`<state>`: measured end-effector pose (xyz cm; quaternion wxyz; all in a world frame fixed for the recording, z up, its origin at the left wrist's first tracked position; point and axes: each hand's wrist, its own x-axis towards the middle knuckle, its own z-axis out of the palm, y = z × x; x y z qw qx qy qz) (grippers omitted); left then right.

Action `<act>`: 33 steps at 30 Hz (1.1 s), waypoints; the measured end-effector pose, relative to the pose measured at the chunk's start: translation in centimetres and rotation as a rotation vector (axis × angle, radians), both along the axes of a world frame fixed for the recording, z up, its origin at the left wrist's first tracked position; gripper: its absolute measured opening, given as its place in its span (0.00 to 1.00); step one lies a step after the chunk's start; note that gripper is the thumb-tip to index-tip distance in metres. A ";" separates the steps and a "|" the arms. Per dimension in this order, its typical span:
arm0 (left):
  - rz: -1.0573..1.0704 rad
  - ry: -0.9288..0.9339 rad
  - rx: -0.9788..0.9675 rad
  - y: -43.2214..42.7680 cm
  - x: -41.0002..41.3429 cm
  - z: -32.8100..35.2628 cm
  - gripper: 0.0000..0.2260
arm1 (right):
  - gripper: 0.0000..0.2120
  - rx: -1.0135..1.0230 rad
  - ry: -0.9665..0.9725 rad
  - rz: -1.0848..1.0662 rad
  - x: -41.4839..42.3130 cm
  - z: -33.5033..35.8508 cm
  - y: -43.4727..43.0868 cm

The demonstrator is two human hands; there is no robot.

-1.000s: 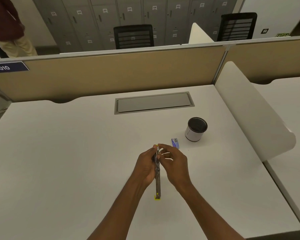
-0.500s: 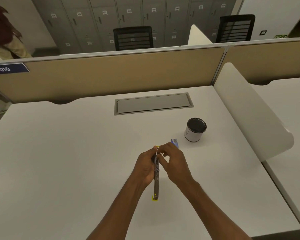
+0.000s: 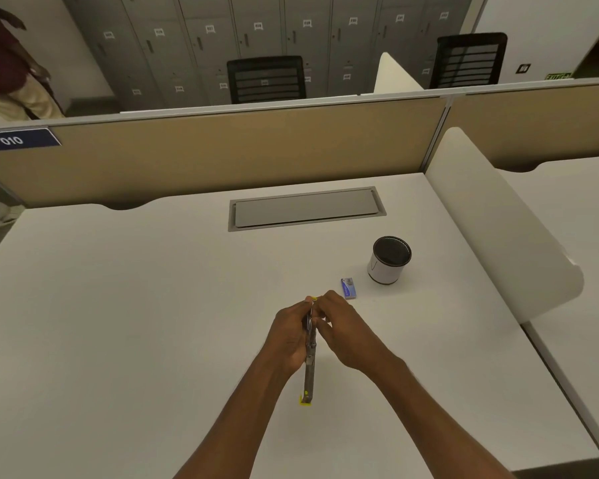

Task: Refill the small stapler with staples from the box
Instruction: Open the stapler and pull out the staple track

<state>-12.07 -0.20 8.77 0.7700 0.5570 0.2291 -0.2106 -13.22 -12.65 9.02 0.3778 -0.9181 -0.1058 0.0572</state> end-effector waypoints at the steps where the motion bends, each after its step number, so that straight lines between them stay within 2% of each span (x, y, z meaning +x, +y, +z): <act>1: 0.007 0.008 -0.004 -0.1 -0.1 -0.1 0.19 | 0.05 0.004 0.009 0.005 -0.1 0.0 0.0; 5: 0.016 0.030 0.015 -0.4 -0.3 -0.3 0.17 | 0.04 0.026 0.025 0.010 -0.3 -0.5 -0.2; 16: -0.005 0.069 0.114 -0.7 -1.1 -1.5 0.18 | 0.06 0.004 0.131 0.019 -0.8 -1.5 -0.5; 22: 0.006 0.090 0.071 -0.9 -1.3 -2.0 0.17 | 0.05 0.021 0.128 0.025 -1.0 -1.6 -0.9; 26: 0.025 0.093 -0.013 -0.4 -0.7 -2.1 0.21 | 0.03 0.061 0.094 -0.002 -1.0 -1.3 -0.7; 33: -0.006 -0.028 0.086 -0.2 -0.2 -2.4 0.17 | 0.08 0.106 0.029 -0.102 -1.3 -2.3 0.6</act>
